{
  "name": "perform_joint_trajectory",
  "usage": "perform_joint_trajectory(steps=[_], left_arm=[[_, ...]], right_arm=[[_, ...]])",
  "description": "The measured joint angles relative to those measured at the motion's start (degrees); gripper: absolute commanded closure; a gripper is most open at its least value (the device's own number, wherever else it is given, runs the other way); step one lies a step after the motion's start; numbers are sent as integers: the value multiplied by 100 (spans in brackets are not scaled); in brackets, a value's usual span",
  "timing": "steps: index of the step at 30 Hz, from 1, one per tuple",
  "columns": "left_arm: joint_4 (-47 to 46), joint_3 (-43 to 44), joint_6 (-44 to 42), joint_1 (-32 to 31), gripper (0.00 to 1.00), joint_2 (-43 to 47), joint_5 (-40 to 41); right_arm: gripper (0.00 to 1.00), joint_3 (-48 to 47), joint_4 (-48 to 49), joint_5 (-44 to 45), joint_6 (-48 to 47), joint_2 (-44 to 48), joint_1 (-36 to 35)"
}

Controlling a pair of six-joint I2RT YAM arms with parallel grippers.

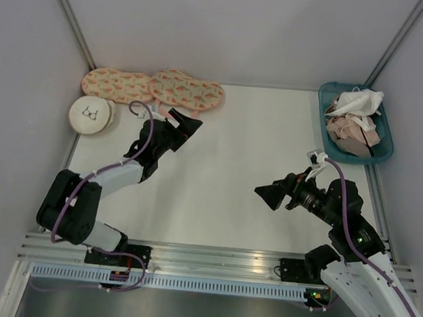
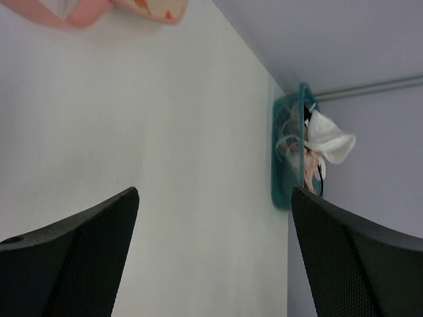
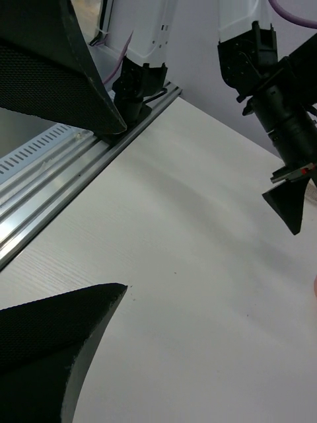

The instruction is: Unzip the laundry bag and remove the bra

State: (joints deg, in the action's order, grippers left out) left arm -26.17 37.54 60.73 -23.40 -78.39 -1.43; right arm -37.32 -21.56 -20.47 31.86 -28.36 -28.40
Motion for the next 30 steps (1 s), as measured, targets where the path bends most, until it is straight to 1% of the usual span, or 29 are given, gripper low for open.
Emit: perform_joint_trajectory(steps=[4, 9, 15, 16, 17, 18, 20, 22, 25, 30], left_arm=[[-197, 713, 164, 367, 1, -1110, 149], [-243, 1799, 380, 608, 5, -2468, 317], [-164, 3099, 435, 658, 8, -3519, 629], [-68, 3329, 448, 664, 8, -3661, 675], [17, 3593, 472, 673, 12, -3825, 734], [197, 3862, 514, 680, 13, -3974, 785], [623, 4312, 625, 684, 14, -4188, 903], [1248, 4784, 748, 682, 14, -4350, 1069], [1768, 4885, 896, 656, 14, -4323, 1349], [2229, 4509, 1209, 623, 14, -4273, 1427]], right_arm=[[2, -13, -201, 175, -35, 15, 0], [2, -13, -463, 313, -68, 46, 0], [2, -13, -743, 428, -116, 192, 0], [2, -13, -782, 444, -122, 197, 0], [2, -13, -804, 452, -122, 197, 0], [2, -13, -831, 483, -125, 195, 0], [2, -13, -887, 538, -129, 188, 0], [2, -13, -918, 592, -170, 122, 0], [2, -11, -911, 601, -195, -33, 0], [2, 35, -872, 603, -260, -337, 0]])
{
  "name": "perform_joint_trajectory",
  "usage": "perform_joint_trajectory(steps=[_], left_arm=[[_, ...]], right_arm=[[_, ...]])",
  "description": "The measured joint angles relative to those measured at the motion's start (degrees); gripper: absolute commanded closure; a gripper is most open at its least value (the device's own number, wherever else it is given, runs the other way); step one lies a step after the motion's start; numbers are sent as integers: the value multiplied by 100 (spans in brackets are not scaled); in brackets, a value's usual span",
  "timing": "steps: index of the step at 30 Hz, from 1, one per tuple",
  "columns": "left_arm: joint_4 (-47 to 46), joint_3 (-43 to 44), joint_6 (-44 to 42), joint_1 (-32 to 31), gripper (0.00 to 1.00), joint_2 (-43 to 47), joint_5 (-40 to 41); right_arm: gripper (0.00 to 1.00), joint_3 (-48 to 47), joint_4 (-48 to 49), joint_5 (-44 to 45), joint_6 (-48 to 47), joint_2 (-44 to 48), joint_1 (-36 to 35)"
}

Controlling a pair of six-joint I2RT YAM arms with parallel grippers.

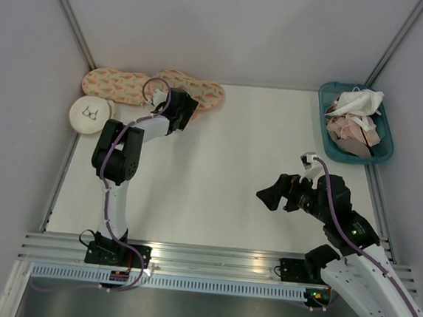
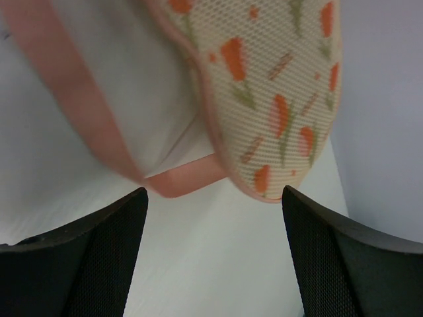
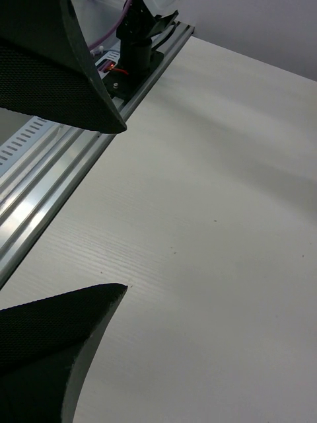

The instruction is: Unzip the laundry bag and remove the bra

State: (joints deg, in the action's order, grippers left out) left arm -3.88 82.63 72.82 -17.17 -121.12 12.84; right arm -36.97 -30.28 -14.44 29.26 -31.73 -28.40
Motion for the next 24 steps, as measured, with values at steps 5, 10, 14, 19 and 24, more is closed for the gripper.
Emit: perform_joint_trajectory(steps=[5, 10, 14, 19, 24], left_arm=[[81, -422, 317, -26, 14, -2, -103], [-271, -334, 350, -28, 15, -168, -96], [-533, 197, 354, -17, 21, -634, -133], [-957, 721, 407, 42, 63, -1202, -369], [-1460, 940, 424, 144, 89, -1589, -1056]], right_arm=[[2, 81, 79, -2, -59, -146, 0], [2, 96, 76, 20, -61, -153, 0], [2, 96, 79, 48, -55, -83, 0], [2, 96, 72, 96, -39, -61, 0], [2, 96, 68, 146, -33, -2, 0]])
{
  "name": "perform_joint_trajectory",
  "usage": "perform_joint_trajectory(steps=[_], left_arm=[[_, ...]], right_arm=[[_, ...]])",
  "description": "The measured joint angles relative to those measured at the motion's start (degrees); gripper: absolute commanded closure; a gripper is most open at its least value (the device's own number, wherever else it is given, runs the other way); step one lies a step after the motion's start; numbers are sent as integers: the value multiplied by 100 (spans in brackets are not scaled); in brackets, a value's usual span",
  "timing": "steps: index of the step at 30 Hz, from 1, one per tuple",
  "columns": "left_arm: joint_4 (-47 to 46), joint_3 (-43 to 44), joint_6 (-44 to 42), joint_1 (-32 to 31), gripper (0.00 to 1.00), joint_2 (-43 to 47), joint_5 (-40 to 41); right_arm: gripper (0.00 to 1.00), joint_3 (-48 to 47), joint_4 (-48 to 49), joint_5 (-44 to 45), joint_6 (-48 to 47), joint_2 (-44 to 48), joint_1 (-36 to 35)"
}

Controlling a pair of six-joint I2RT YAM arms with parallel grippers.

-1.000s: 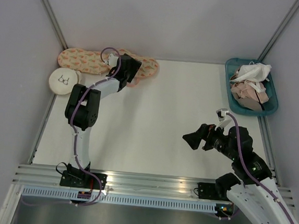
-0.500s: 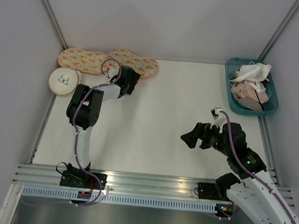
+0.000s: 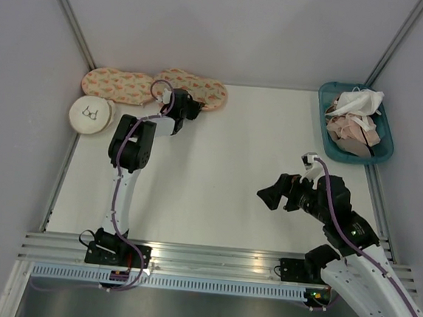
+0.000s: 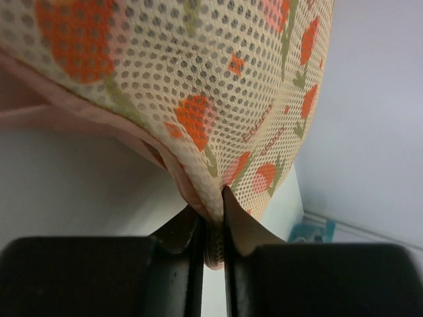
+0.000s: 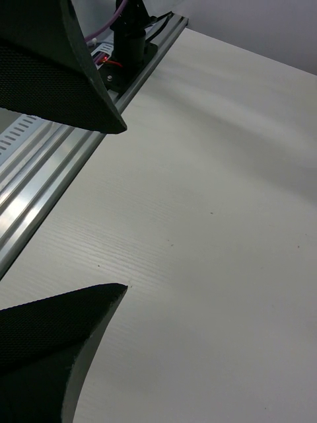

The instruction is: Unzip the laundry bag and remove the bra

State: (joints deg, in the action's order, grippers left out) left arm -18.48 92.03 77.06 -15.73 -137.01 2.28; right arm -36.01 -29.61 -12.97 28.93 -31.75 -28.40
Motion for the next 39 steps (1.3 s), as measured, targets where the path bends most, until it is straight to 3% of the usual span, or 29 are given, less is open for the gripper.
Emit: perform_joint_trajectory(steps=[6, 13, 16, 18, 23, 27, 32, 36, 39], left_arm=[[-826, -52, 7, 129, 98, -251, -1591], [-1574, -216, 2, 146, 97, -363, -4505], [-1178, -514, -446, 127, 97, -190, -5652], [155, -695, -1513, 103, 98, 85, -6129], [3716, -691, -4527, -33, 98, 796, -6179], [5884, -651, -6245, -398, 98, 1353, -5396], [7136, -743, -7379, -1475, 97, 1825, -4852], [7622, -962, -7928, -2566, 97, 1987, -4756], [7879, -1215, -8133, -3027, 98, 2087, -4688]], right_arm=[[2, -2, -24, 149, -11, 70, 0], [2, -310, -278, 699, -92, 201, -4], [2, -629, -378, 1134, -153, 323, -4], [2, -846, -415, 1458, -173, 365, -4], [2, -1119, -466, 2050, -157, 356, -4], [2, -1141, -481, 2275, -127, 258, -4], [2, -1141, -487, 2376, -133, 31, -4], [2, -1069, -428, 2411, -136, -146, -4], [2, -863, -334, 2448, -122, -251, -4]])
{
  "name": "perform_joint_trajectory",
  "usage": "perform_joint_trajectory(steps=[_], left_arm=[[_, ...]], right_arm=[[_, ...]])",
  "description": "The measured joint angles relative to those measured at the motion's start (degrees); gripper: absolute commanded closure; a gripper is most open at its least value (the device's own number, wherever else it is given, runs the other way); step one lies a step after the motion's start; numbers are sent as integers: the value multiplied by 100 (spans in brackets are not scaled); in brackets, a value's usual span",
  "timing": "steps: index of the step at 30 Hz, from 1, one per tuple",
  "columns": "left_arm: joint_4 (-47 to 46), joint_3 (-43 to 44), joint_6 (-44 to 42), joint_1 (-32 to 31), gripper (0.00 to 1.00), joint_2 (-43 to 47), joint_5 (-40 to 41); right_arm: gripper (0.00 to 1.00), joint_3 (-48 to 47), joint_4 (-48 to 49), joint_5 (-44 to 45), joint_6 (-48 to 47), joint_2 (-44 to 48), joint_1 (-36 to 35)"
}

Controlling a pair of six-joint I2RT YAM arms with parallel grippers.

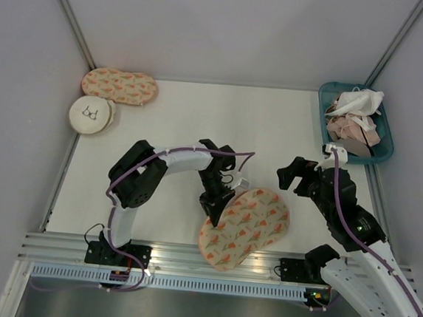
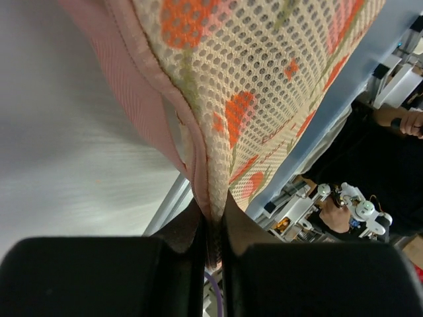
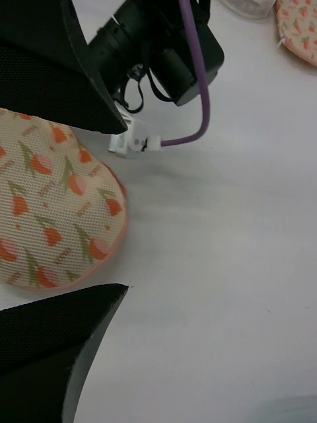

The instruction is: Unzip the laundry bag and remove the bra

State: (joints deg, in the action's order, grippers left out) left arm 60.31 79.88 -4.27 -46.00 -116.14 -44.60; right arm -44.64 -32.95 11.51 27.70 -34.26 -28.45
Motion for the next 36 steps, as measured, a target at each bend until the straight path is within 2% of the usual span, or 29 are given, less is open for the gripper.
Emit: perform_joint_trajectory(steps=[4, 10, 12, 13, 15, 16, 18, 23, 28, 34, 36], left_arm=[[199, -267, -33, -31, 98, 197, 553], [254, -291, 37, 107, 98, 240, 1816], [271, -293, 50, 149, 98, 223, 2098], [284, -291, 59, 170, 98, 197, 2229], [337, -260, 83, 219, 98, 98, 2500], [372, -236, 92, 238, 98, 44, 2605], [490, -120, 127, 293, 98, -131, 2861], [831, 146, 170, 407, 98, -382, 3294], [968, 240, 170, 431, 98, -411, 3652], [1029, 269, 170, 431, 98, -417, 3945], [1038, 280, 170, 431, 98, -424, 3971]], right_arm=[[2, 387, 223, 63, 151, -354, 0], [4, 828, 555, -90, 525, -920, 0], [10, 953, 664, -175, 634, -973, 0], [18, 1049, 774, -227, 702, -988, 0], [28, 1213, 903, -310, 804, -997, 0], [29, 1329, 999, -378, 874, -997, 0], [30, 1589, 1172, -531, 1016, -994, 0], [21, 2371, 1753, -927, 1355, -1045, 0], [17, 2966, 2728, -1596, 1707, -1484, 63], [16, 3460, 4105, -2389, 2280, -1410, 164], [19, 3589, 4500, -2614, 2457, -1191, 173]])
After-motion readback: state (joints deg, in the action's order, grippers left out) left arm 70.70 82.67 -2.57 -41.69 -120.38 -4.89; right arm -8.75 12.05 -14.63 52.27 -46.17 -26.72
